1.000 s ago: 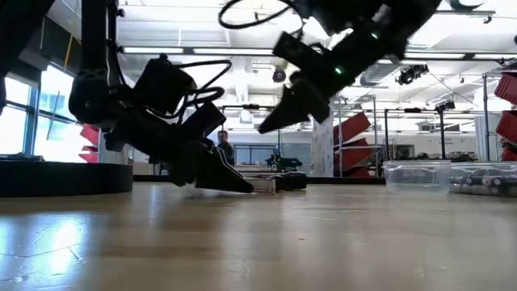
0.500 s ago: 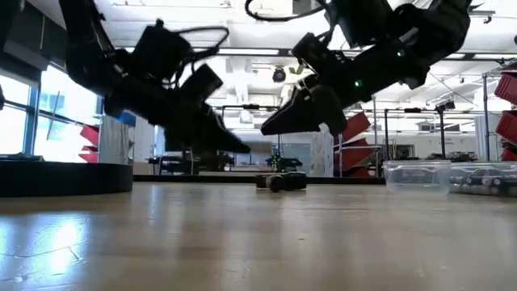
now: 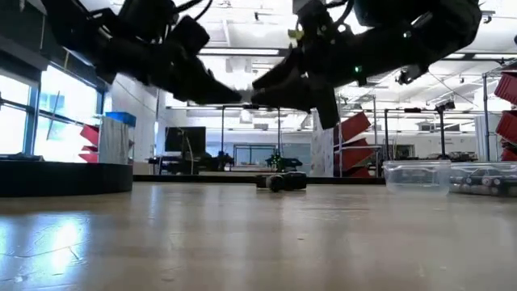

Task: Insert battery
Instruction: Insert the white battery case into the black flashlight

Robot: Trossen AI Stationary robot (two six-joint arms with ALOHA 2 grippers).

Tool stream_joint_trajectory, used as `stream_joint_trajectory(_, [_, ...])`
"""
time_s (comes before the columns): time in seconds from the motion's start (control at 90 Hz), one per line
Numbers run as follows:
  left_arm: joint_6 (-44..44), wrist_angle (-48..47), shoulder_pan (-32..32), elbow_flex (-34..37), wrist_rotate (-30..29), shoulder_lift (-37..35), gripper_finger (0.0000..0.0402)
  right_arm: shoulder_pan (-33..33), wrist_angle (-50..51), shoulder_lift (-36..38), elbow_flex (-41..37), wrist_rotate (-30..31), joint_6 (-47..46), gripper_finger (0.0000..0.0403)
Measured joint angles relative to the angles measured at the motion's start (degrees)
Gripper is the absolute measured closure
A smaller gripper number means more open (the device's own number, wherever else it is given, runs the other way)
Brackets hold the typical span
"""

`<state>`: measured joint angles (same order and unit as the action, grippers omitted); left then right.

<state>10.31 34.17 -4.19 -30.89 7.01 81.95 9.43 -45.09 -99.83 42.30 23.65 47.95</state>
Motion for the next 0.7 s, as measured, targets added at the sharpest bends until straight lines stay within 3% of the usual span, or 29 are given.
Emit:
stream_joint_trajectory(0.267, [-5.34,0.55,-0.03,-0.18,6.32,-0.48,0.033,1.22,-1.21,0.0,0.0,3.58,12.13,0.0265])
stream_joint_trajectory(0.7, [-11.3,0.13,-1.77,-1.05,7.78,-0.46,0.033,1.22,-3.2,-0.02,0.0,-0.95,12.56,0.0265])
